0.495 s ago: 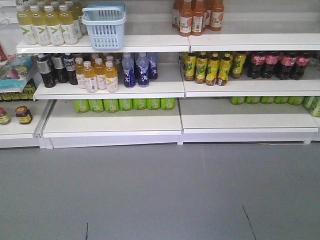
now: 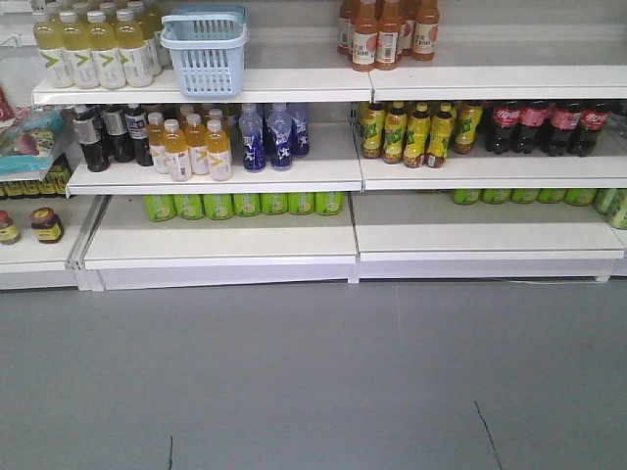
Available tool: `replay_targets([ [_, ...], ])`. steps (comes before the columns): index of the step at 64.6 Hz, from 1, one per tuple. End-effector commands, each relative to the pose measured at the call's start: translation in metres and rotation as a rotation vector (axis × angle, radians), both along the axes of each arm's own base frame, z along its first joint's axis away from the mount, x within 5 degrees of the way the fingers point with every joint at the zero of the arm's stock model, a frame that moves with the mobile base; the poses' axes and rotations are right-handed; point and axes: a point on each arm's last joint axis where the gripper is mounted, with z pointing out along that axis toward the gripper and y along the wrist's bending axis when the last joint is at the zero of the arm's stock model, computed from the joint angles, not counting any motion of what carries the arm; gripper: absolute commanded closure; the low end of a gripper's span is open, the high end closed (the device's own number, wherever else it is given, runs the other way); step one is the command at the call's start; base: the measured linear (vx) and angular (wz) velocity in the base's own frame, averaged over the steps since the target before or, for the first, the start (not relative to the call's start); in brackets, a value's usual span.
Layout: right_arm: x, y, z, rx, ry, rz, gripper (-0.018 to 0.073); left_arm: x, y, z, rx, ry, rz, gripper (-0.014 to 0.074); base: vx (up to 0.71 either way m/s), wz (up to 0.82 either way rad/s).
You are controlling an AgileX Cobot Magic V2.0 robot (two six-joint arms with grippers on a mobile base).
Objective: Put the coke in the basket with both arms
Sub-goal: 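Drive the base toward the shelf holding the light-blue basket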
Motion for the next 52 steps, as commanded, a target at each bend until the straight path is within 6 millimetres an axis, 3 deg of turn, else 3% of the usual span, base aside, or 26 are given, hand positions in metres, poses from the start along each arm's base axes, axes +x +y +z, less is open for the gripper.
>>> replay_targets([
  [1, -0.0005, -0.0001, 0.0051, -0.012, -0.082, -0.002, 0.0569, -0.0030, 0.0003, 0.0190, -0.017, -0.122, -0.002, 0.0603, 0.00, 0.00],
  [52, -0.0005, -0.0001, 0.0051, -0.012, -0.082, -0.002, 0.0569, -0.0030, 0.0003, 0.0190, -0.017, -0.122, -0.002, 0.0603, 0.06, -0.02],
])
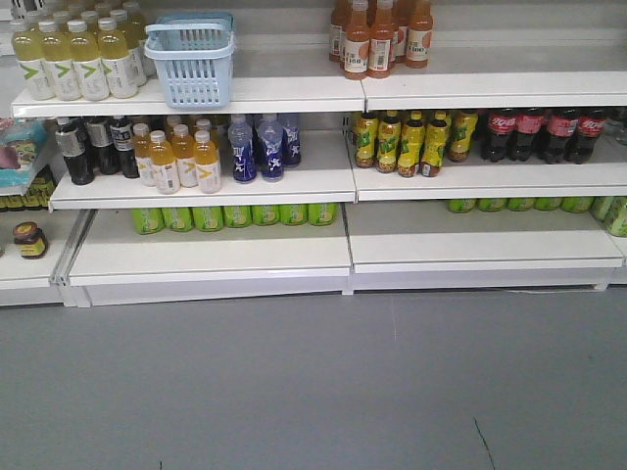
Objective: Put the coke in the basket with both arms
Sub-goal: 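Drive the base toward the shelf holding the light-blue basket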
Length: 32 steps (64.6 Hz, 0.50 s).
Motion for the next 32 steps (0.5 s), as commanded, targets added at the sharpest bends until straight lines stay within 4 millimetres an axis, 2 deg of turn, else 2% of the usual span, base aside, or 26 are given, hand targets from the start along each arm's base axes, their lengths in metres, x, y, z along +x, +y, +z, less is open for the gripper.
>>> replay_targets([
  [1, -0.0005, -0.0001, 0.0051, -0.012, -0.082, -0.002, 0.0569, -0.0030, 0.0003, 0.0190, -0.017, -0.122, -0.002, 0.0603, 0.16, -0.04],
  [32, -0.0005, -0.0001, 0.0051, -0.012, -0.082, -0.002, 0.0569, -0.0030, 0.0003, 0.0190, -0.017, -0.122, -0.002, 0.0603, 0.13, -0.01],
])
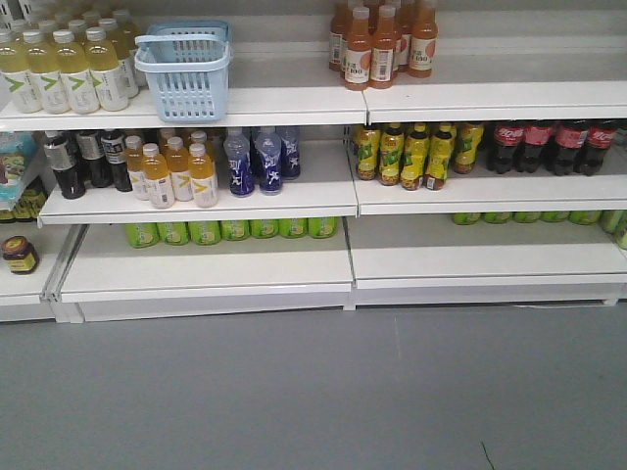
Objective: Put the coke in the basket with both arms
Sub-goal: 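Drive the base toward the shelf holding the light-blue basket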
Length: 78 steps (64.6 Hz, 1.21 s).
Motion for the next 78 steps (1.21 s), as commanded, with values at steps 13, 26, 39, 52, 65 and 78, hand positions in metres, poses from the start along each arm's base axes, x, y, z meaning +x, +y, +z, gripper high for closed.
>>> replay_targets([
  [13, -0.0005, -0.0001, 0.0051, -0.012, -0.082, -0.002, 0.0569, -0.0030, 0.0003, 0.0190, -0.017, -0.122, -0.002, 0.0603, 0.10, 0.10],
  [26, -0.0005, -0.0001, 0.0051, -0.012, -0.082, -0.002, 0.0569, -0.0030, 0.0003, 0.0190, -0.017, -0.122, -0.002, 0.0603, 0.16, -0.01],
  [39, -0.0005, -0.0001, 0.0051, -0.012, -0.082, -0.002, 0.0569, -0.0030, 0.0003, 0.0190, -0.017, -0.122, -0.002, 0.0603, 0.18, 0.07],
  [52, -0.0005, -0.0001, 0.0051, -0.012, -0.082, -0.002, 0.0569, -0.0030, 0.0003, 0.0190, -0.017, -0.122, -0.002, 0.0603, 0.17, 0.09],
  [65, -0.0005, -0.0001, 0.0051, -0.012, -0.082, -0.002, 0.0569, -0.0030, 0.0003, 0.0190, -0.017, -0.122, -0.002, 0.0603, 0.15, 0.06],
  [78, -0.0005, -0.0001, 0.0051, -0.012, -0.082, -0.002, 0.0569, -0.0030, 0.0003, 0.0190, -0.017, -0.122, -0.002, 0.0603, 0.16, 0.04],
])
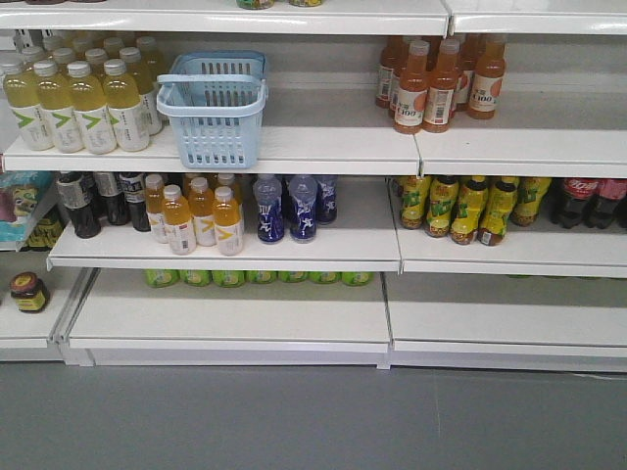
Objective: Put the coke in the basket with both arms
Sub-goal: 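Drive the base toward the shelf holding the light-blue basket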
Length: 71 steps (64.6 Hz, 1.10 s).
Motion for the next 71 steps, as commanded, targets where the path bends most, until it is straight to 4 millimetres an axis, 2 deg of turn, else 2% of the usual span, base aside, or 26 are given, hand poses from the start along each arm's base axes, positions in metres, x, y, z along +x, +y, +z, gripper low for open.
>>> replay_targets([
  [1, -0.0005, -0.0001, 0.0051, -0.012, -0.082, -0.002, 0.0569, -0.0030, 0.0003, 0.0190, -0.017, -0.122, -0.002, 0.0603, 0.17, 0.00],
  [71, -0.0005, -0.0001, 0.0051, -0.012, -0.082, -0.002, 0.0569, -0.0030, 0.0003, 0.0190, -0.017, -0.122, -0.002, 0.0603, 0.15, 0.00],
])
